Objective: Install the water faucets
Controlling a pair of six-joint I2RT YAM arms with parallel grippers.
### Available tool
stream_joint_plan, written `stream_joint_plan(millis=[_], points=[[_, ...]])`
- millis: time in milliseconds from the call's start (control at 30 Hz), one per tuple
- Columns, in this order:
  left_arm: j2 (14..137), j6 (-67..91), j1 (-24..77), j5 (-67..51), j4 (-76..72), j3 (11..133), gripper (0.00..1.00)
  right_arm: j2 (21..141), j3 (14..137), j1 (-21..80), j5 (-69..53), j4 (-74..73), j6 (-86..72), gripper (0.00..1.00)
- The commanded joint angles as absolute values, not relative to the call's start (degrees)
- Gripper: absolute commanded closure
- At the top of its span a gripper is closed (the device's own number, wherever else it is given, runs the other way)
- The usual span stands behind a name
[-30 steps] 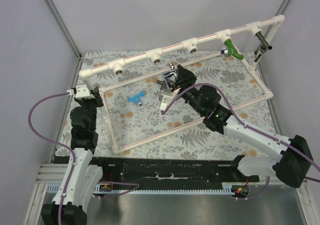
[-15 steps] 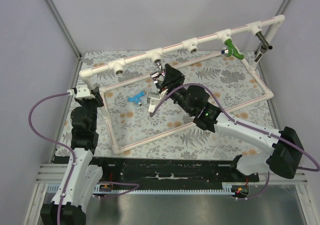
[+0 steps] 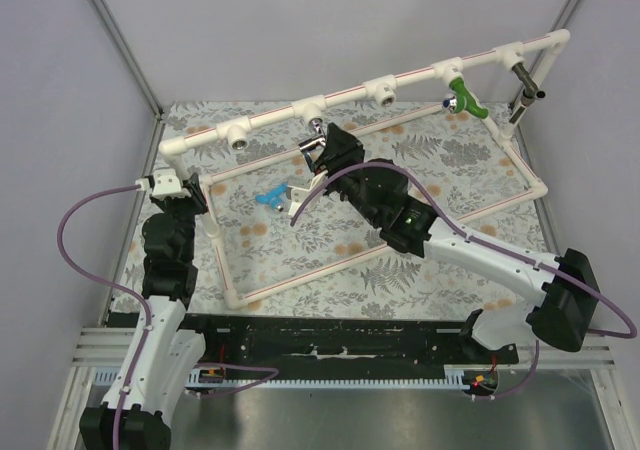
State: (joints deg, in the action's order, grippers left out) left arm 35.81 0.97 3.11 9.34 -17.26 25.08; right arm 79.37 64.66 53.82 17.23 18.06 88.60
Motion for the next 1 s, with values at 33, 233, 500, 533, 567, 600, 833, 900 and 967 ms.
stream_joint_plan(millis=[33, 233, 500, 533, 567, 600, 833, 900, 967], points=[[34.89, 2.99, 4.92, 6.06, -19.42, 25.14, 0.98, 79.10, 70.93, 54.49, 21.61, 10.56, 92.54, 1.00], [34.89, 3.08, 5.27, 6.15, -19.16, 25.31, 0.98, 79.10, 73.04, 54.93, 24.69, 4.84, 94.65, 1.00], [34.54, 3.52, 5.80, 6.42, -18.81, 25.66, 0.98, 79.19, 73.48, 55.37, 25.75, 3.43, 94.31, 1.00], [34.54, 3.52, 5.89, 6.50, -18.90, 25.66, 0.98, 79.62, 73.56, 55.37, 25.75, 3.43, 94.65, 1.00], [34.63, 3.52, 5.98, 6.33, -18.90, 25.66, 0.98, 79.89, 73.83, 55.55, 25.49, 3.51, 95.09, 1.00], [34.63, 3.52, 6.06, 6.24, -18.81, 25.75, 0.98, 80.15, 74.00, 55.46, 25.40, 3.52, 95.36, 1.00], [34.01, 3.52, 6.42, 6.42, -18.55, 25.66, 0.98, 81.74, 75.85, 55.64, 25.84, 2.47, 96.68, 1.00], [34.10, 3.52, 6.42, 6.50, -18.55, 25.66, 0.98, 82.26, 77.07, 55.72, 26.36, 0.36, 97.03, 1.00], [33.93, 3.52, 6.68, 6.59, -18.54, 25.66, 0.98, 82.70, 78.39, 55.55, 26.81, -1.83, 96.60, 1.00]])
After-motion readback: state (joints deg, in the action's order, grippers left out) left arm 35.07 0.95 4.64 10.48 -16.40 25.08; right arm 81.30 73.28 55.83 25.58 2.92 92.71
